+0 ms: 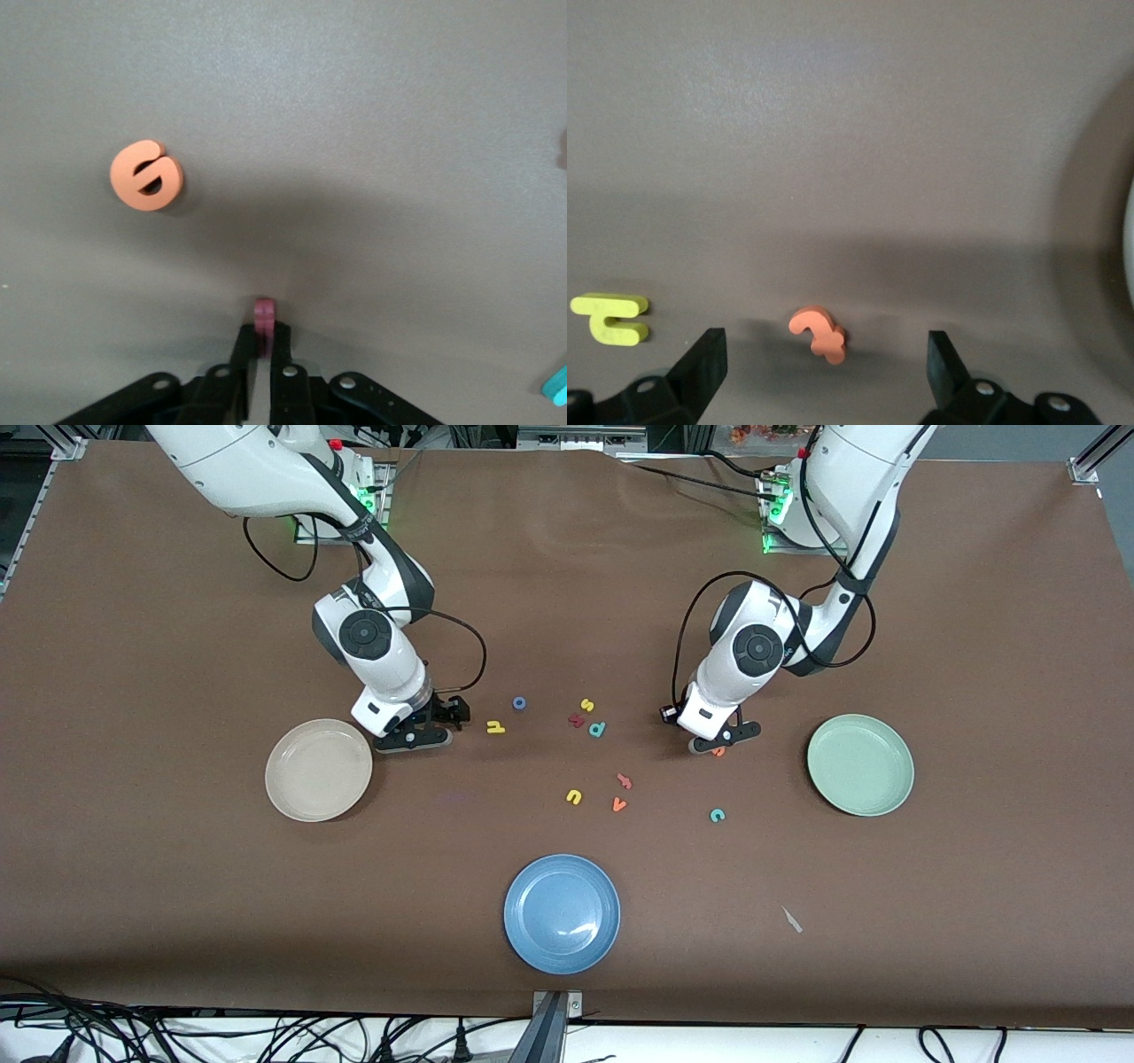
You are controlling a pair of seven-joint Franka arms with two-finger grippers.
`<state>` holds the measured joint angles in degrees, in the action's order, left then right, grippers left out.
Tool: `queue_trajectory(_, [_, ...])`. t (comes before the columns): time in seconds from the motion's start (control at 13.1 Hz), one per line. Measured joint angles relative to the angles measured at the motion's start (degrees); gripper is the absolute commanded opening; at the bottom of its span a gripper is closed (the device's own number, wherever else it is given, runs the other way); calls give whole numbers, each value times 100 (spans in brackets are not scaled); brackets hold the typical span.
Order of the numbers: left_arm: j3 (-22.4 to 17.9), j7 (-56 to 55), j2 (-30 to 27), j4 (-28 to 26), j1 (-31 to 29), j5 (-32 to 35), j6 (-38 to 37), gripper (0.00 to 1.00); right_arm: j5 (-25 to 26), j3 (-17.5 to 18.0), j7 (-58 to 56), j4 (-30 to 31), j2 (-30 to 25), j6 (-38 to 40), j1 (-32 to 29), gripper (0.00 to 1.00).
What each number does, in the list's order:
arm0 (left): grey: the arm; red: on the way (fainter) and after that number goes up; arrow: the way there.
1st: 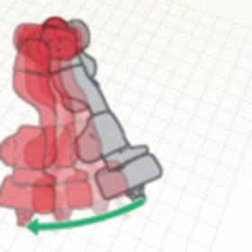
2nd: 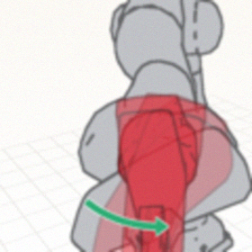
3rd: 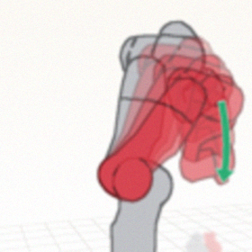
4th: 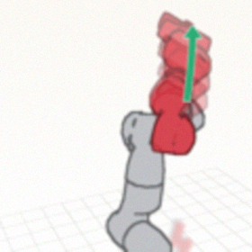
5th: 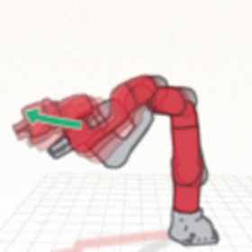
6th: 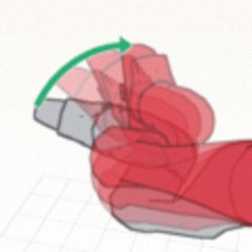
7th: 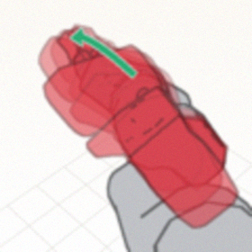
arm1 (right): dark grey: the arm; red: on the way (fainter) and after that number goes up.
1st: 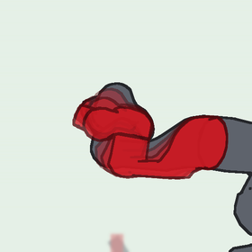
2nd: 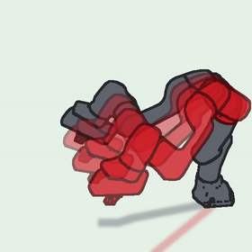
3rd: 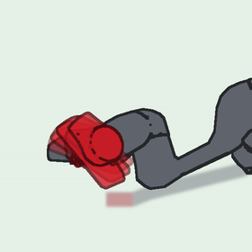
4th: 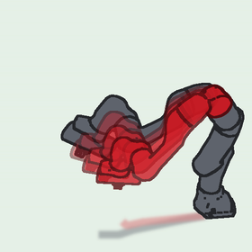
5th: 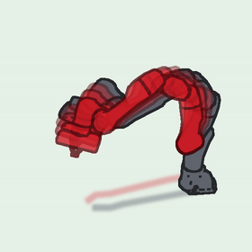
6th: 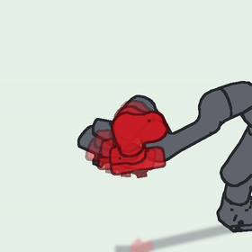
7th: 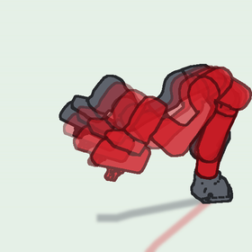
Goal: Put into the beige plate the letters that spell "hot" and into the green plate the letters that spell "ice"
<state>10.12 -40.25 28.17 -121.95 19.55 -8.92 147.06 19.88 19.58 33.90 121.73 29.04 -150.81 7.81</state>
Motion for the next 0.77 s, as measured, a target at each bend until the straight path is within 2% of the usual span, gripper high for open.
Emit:
queue_trajectory(0.23, [-58,12,-138,344,-140,97,-808,0,152,9,46,30,51,-51,5,100])
queue_trajectory(0.38, [-66,150,-443,737,-467,383,-1896,0,175,11,46,38,52,-66,7,100])
queue_trajectory(0.61, [-89,1137,-877,1280,-1169,453,-3641,0,179,12,87,113,55,-204,11,99])
queue_trajectory(0.77, [-119,1931,-942,1378,-1713,463,-4058,0,182,13,139,167,55,-267,14,99])
